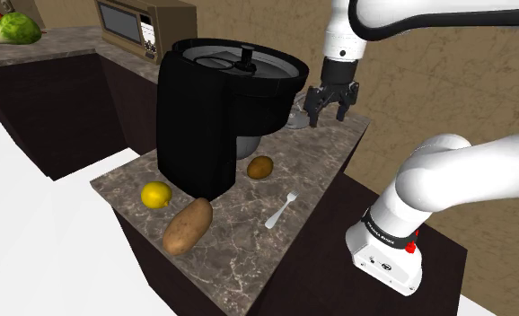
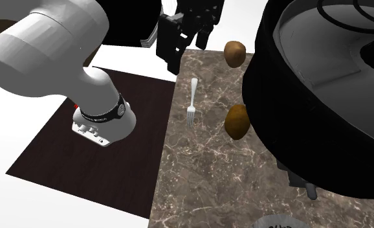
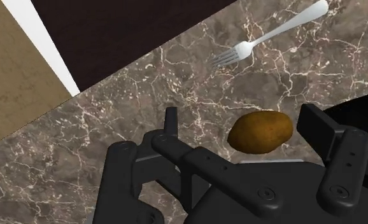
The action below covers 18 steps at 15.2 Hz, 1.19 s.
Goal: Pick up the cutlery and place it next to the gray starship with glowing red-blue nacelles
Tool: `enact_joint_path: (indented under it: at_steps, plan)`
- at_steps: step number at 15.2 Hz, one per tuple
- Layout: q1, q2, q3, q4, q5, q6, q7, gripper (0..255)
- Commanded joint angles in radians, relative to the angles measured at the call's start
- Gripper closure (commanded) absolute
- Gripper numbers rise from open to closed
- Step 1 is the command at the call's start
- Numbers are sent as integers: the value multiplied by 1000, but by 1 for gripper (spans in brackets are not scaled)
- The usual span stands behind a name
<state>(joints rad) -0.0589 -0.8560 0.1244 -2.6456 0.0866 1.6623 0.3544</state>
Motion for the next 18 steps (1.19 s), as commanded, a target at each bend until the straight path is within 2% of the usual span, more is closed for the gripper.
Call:
enact_joint_path:
  at_steps: [1,7,12,16,18]
  plan:
    - [-9,1,59,-51,34,50,112,0]
    - [-37,87,236,-170,133,238,419,0]
    - [-85,255,396,-215,197,431,681,0]
    - [-168,451,530,-214,195,605,913,0]
    - [-175,476,541,-221,190,633,928,0]
